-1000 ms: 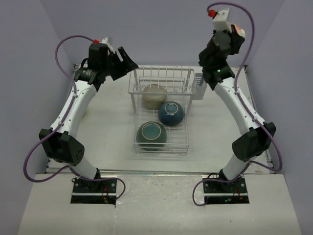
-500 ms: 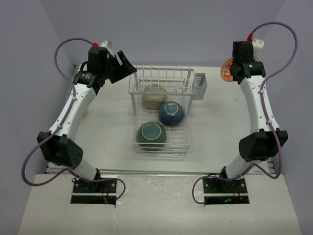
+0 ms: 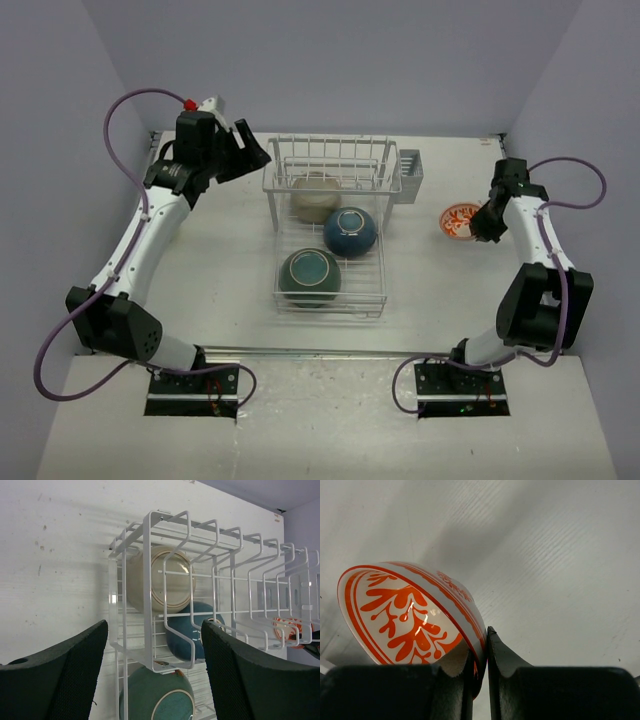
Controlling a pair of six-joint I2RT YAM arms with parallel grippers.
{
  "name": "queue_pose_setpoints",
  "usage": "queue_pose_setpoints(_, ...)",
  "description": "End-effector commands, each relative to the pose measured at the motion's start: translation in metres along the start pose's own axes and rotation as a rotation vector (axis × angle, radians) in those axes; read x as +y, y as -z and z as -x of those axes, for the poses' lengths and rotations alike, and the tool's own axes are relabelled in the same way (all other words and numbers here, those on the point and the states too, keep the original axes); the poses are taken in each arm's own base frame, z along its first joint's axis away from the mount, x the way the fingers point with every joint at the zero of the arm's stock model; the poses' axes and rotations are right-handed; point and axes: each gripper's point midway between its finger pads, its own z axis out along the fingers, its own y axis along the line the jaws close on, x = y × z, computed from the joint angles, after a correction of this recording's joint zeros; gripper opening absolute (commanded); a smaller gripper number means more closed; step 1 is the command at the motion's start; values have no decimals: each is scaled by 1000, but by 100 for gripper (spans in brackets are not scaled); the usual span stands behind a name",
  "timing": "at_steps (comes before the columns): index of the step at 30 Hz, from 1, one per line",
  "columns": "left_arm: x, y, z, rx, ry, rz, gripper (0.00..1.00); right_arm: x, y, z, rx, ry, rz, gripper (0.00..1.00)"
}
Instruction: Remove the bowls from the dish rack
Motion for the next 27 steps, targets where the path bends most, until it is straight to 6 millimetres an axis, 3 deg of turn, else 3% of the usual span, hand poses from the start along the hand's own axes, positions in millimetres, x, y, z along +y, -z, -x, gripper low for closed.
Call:
queue_pose_setpoints(1,1,15,14,-69,-49,-1,76,20,7,16,-43,-146,165,0)
queue_pose_setpoints(5,3,18,10,-64,-54,0,77,10,-5,10,8,-194,179,0)
queue_pose_setpoints(12,8,19,3,-51,-53,7,77,-23,-31,20,47,-292,146,0)
queue_pose_setpoints(21,9,22,1,-48,-42,11,77,-38,-66,18,106,-307,80,0)
queue_pose_setpoints(27,12,25,-2,-44,-36,22,77,-43,-79,11,125,-294,46,0)
